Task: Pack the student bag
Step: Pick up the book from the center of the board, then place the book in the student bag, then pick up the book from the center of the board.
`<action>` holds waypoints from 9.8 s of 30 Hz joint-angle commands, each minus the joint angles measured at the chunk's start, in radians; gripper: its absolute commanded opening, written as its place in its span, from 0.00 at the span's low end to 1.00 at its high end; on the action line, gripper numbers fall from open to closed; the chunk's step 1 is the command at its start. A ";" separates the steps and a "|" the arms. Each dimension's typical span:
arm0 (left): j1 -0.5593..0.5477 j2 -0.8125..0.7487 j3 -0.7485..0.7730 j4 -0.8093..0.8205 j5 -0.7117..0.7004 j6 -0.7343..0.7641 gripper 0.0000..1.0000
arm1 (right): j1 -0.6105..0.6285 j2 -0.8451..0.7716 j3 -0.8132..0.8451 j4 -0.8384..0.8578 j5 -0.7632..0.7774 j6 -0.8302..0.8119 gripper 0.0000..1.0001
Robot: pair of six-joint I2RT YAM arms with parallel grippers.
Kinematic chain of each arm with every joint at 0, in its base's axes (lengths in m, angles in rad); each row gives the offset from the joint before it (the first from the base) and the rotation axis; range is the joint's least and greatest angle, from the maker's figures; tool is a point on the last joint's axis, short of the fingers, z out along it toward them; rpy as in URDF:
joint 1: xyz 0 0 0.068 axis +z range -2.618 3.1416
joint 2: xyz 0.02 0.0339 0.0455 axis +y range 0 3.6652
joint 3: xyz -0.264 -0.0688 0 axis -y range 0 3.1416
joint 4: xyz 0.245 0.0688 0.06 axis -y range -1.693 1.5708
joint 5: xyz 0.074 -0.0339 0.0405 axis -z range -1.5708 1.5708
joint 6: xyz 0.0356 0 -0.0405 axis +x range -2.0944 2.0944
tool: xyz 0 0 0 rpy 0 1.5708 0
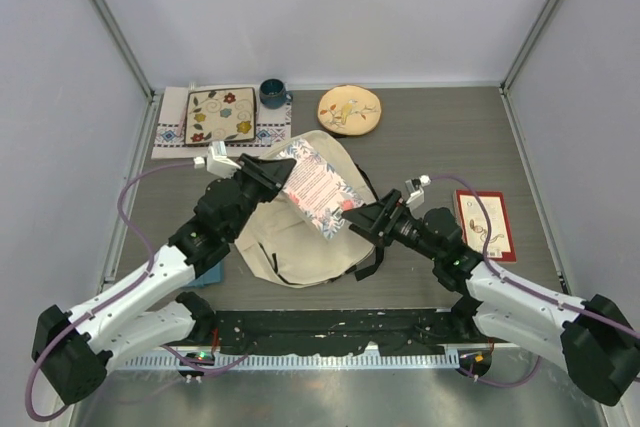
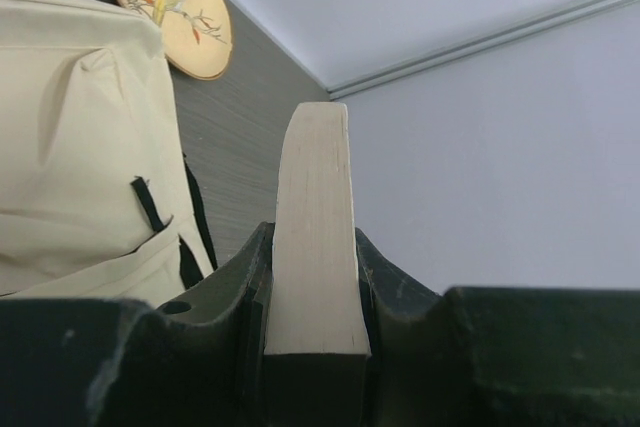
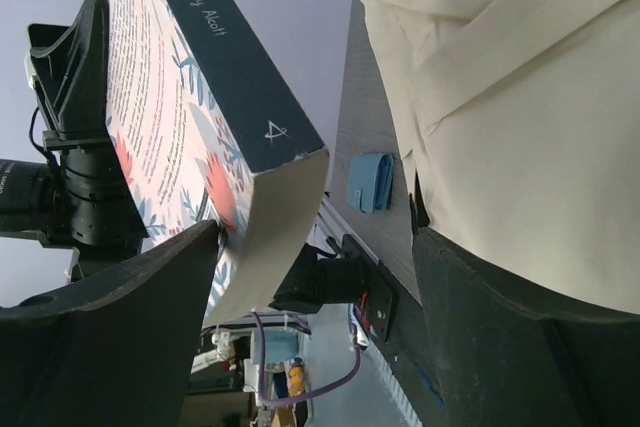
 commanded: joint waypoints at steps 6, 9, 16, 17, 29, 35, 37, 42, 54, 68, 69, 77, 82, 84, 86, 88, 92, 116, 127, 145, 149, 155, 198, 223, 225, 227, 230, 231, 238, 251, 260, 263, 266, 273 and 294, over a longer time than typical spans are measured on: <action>0.001 0.015 -0.011 0.280 0.036 -0.096 0.00 | 0.080 0.132 0.055 0.307 0.081 0.032 0.83; -0.001 0.024 -0.020 0.297 0.039 -0.108 0.00 | 0.094 0.186 0.072 0.371 0.075 0.048 0.80; -0.001 0.023 -0.032 0.304 0.042 -0.123 0.00 | 0.103 0.224 0.068 0.494 0.097 0.068 0.47; 0.001 0.018 -0.034 0.300 0.039 -0.122 0.00 | 0.102 0.218 0.068 0.494 0.101 0.061 0.42; 0.001 0.043 0.110 -0.045 0.095 0.085 0.90 | 0.103 -0.057 0.074 0.142 0.248 -0.073 0.01; 0.001 0.035 0.127 -0.294 0.183 0.266 0.99 | 0.103 -0.312 0.148 -0.351 0.524 -0.187 0.01; -0.008 0.032 0.119 -0.352 0.207 0.297 1.00 | 0.102 -0.374 0.163 -0.472 0.580 -0.215 0.01; -0.143 0.064 0.133 -0.501 0.175 0.436 1.00 | 0.102 -0.504 0.230 -0.755 0.774 -0.229 0.01; -0.504 0.395 0.314 -0.613 0.121 0.683 0.85 | 0.102 -0.580 0.361 -1.018 0.960 -0.245 0.01; -0.565 0.638 0.425 -0.630 0.043 0.720 0.69 | 0.102 -0.589 0.330 -1.021 0.919 -0.216 0.01; -0.565 0.647 0.423 -0.628 0.037 0.717 0.68 | 0.102 -0.589 0.329 -1.021 0.919 -0.216 0.01; -0.565 0.716 0.429 -0.608 0.014 0.697 0.59 | 0.102 -0.623 0.306 -0.989 0.903 -0.230 0.01; -0.565 0.730 0.434 -0.604 -0.010 0.688 0.44 | 0.102 -0.632 0.300 -0.992 0.904 -0.229 0.01; -0.565 0.728 0.435 -0.604 -0.017 0.687 0.38 | 0.102 -0.632 0.300 -0.995 0.902 -0.229 0.01; -0.565 0.721 0.440 -0.605 -0.027 0.687 0.26 | 0.102 -0.632 0.298 -0.995 0.900 -0.225 0.01; -0.565 0.714 0.440 -0.605 -0.033 0.687 0.11 | 0.102 -0.632 0.296 -0.995 0.900 -0.225 0.01; -0.565 0.685 0.440 -0.611 -0.075 0.677 0.00 | 0.102 -0.630 0.298 -1.004 0.897 -0.224 0.01; -0.306 0.420 0.652 -0.733 -0.175 0.664 0.00 | 0.102 -0.693 0.378 -1.144 0.551 -0.157 0.01; -0.307 0.317 0.613 -0.641 -0.159 0.598 0.00 | 0.102 -0.664 0.346 -1.150 0.286 -0.080 0.01; -0.312 0.240 0.518 -0.559 -0.001 0.604 0.00 | 0.102 -0.315 0.151 -0.436 0.141 -0.021 0.01; -0.317 0.217 0.498 -0.558 0.016 0.602 0.00 | 0.102 -0.186 0.140 -0.252 0.115 0.017 0.01; -0.318 0.191 0.468 -0.530 0.023 0.590 0.00 | 0.102 -0.009 0.105 -0.058 0.133 0.081 0.01; -0.321 0.161 0.428 -0.532 0.062 0.575 0.00 | 0.320 0.427 0.162 -0.101 0.537 0.123 0.73; -0.321 0.179 0.423 -0.522 0.148 0.562 0.00 | 0.311 0.787 0.458 0.192 0.546 -0.107 0.68; -0.323 0.173 0.420 -0.527 0.135 0.561 0.00 | 0.314 0.778 0.427 0.200 0.538 -0.084 0.68; -0.323 0.165 0.411 -0.529 0.120 0.558 0.00 | 0.314 0.752 0.358 0.209 0.549 -0.071 0.70; -0.321 0.155 0.399 -0.533 0.102 0.553 0.00 | 0.312 0.657 0.278 0.171 0.566 -0.093 0.72; -0.321 0.153 0.393 -0.532 0.095 0.552 0.00 | 0.314 0.593 0.246 0.146 0.568 -0.103 0.72; -0.321 0.150 0.376 -0.529 0.069 0.539 0.00 | 0.314 0.285 0.165 -0.056 0.600 -0.176 0.73; -0.321 0.168 0.328 -0.538 0.123 0.480 0.00 | 0.307 -0.305 0.244 -0.875 0.917 -0.107 0.74; -0.323 0.279 0.291 -0.493 0.229 0.424 0.00 | 0.300 -0.391 0.410 -1.260 1.268 -0.170 0.77; -0.324 0.317 0.293 -0.484 0.266 0.415 0.09 | 0.298 -0.370 0.476 -1.372 1.330 -0.167 0.78; -0.336 0.325 0.297 -0.481 0.281 0.414 0.17 | 0.297 -0.386 0.514 -1.437 1.393 -0.190 0.78; -0.344 0.313 0.303 -0.478 0.272 0.410 0.46 | 0.297 -0.287 0.542 -1.466 1.404 -0.287 0.80; -0.347 0.224 0.311 -0.513 0.203 0.412 0.94 | -0.785 0.090 0.502 -1.038 0.406 -0.687 0.99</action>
